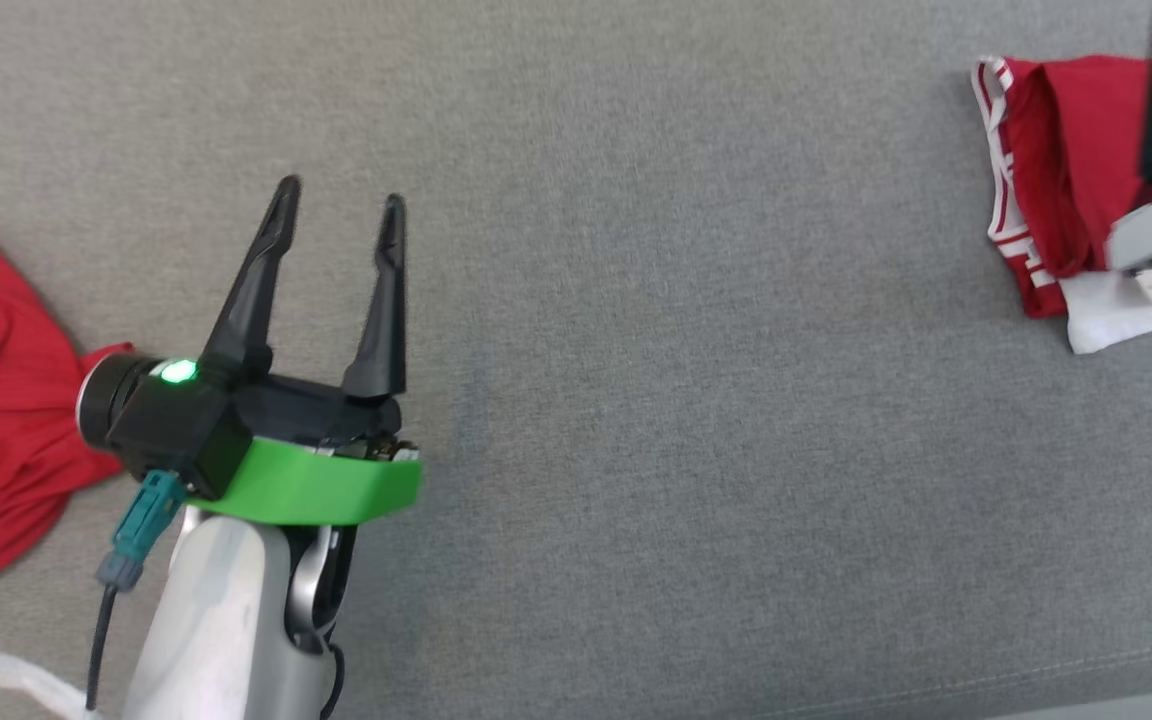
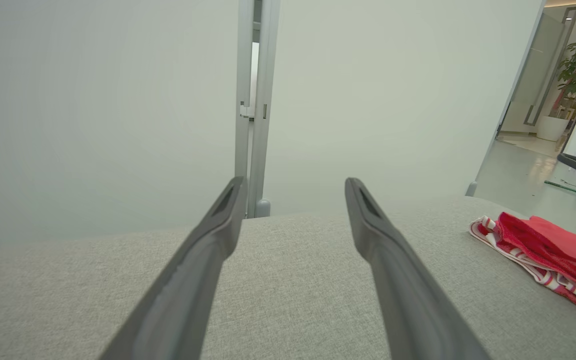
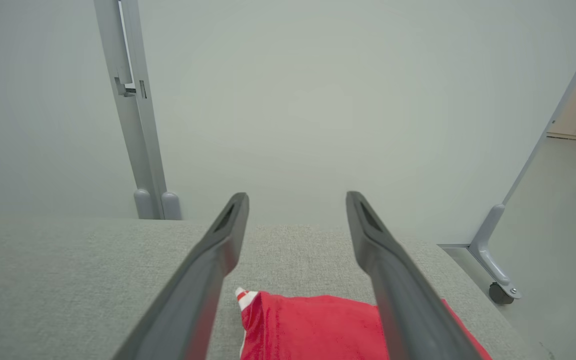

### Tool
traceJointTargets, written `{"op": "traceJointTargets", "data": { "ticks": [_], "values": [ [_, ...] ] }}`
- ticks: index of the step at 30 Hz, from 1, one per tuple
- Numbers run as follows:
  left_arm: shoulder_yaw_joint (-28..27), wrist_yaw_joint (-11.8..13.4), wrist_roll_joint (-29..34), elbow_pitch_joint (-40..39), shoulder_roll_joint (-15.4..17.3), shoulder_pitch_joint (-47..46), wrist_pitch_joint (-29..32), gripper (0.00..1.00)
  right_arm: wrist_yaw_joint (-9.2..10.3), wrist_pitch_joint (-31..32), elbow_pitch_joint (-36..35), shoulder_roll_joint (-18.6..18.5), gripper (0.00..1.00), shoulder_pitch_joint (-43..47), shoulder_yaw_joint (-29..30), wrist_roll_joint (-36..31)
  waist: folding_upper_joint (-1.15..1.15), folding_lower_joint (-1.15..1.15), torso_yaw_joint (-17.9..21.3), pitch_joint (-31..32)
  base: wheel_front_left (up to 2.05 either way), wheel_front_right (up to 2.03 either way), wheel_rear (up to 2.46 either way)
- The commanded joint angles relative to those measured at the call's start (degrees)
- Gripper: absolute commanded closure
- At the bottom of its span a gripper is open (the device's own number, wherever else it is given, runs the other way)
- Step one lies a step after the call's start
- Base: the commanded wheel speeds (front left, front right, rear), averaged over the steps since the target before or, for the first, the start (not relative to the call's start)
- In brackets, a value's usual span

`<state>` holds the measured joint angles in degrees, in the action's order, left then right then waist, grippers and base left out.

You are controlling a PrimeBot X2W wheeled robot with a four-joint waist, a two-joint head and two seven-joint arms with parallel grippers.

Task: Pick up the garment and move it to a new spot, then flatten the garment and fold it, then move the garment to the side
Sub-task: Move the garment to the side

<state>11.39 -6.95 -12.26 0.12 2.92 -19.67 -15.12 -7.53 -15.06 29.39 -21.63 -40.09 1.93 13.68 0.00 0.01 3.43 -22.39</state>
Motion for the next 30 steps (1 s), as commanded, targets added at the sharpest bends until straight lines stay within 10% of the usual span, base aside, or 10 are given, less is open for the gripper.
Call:
{"op": "traceJointTargets", "data": {
  "ticks": [1, 16, 30],
  "values": [
    [-0.92, 0.52, -0.3, -0.34, 0.03, 1.76, -0.01, 0.0, 0.07, -0.15, -1.54, 1.81, 0.0, 2.33, -0.78, 1.64, 0.0, -0.01, -2.27, 5.8, 0.0, 0.0, 0.0],
    [-5.52, 4.22, -3.67, -1.16, 0.02, 11.97, -0.02, 0.0, 0.03, -0.15, -23.95, 16.28, 0.0, 24.9, -1.05, 1.4, 0.0, -0.01, -5.5, 13.73, 0.0, 0.0, 0.0],
    [-2.85, 5.09, -3.78, 0.78, 0.03, 15.75, -0.02, 0.0, 0.04, -0.15, -27.66, 18.6, 0.0, 32.69, -3.08, -2.07, 0.0, -0.01, -4.87, 14.76, 0.0, 0.0, 0.0]
  ]
}}
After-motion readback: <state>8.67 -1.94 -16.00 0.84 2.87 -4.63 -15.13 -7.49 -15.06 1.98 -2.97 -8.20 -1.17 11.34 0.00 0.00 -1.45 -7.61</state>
